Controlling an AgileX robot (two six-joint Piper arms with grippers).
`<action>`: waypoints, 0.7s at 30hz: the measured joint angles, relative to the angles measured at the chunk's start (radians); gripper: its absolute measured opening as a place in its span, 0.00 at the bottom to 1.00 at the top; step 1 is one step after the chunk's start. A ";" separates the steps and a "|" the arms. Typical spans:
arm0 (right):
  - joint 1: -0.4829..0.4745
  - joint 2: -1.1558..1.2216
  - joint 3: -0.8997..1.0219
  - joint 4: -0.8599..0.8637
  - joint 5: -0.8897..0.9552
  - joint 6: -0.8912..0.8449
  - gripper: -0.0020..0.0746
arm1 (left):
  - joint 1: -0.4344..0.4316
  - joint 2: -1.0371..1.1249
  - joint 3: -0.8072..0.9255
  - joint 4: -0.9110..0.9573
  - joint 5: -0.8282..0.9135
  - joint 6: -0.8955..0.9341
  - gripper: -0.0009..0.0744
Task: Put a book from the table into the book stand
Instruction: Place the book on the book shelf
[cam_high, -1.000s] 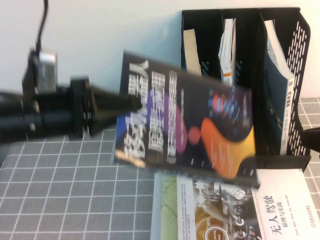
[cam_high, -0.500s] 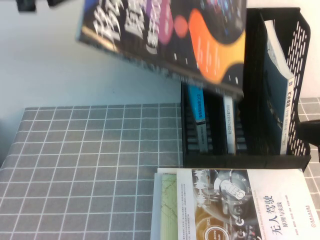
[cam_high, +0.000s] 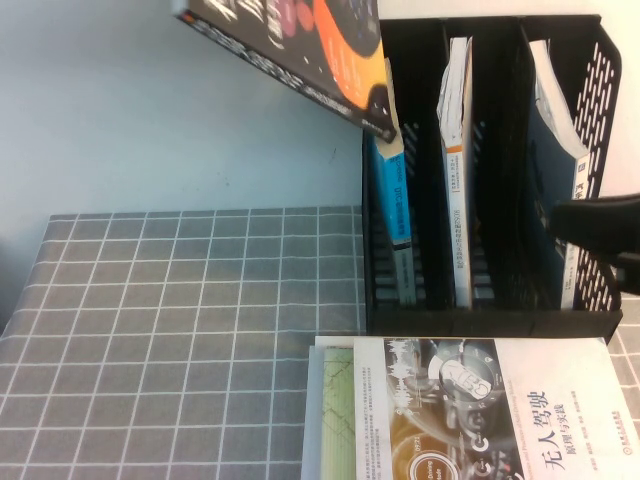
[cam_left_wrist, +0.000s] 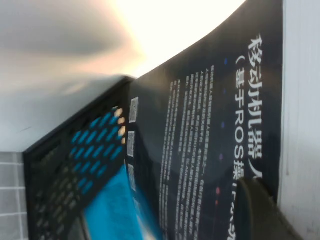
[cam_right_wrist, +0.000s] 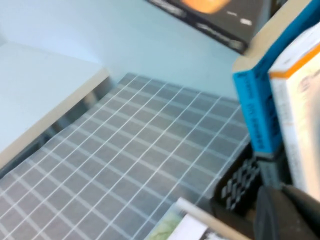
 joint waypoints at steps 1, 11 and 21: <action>0.000 0.016 0.000 0.012 0.011 -0.013 0.02 | -0.022 0.016 -0.003 0.024 -0.017 -0.008 0.16; 0.000 0.197 0.000 0.205 0.145 -0.197 0.02 | -0.150 0.038 -0.037 0.114 -0.108 -0.053 0.17; 0.000 0.353 -0.001 0.392 0.221 -0.378 0.02 | -0.156 0.051 -0.150 0.222 -0.016 -0.057 0.17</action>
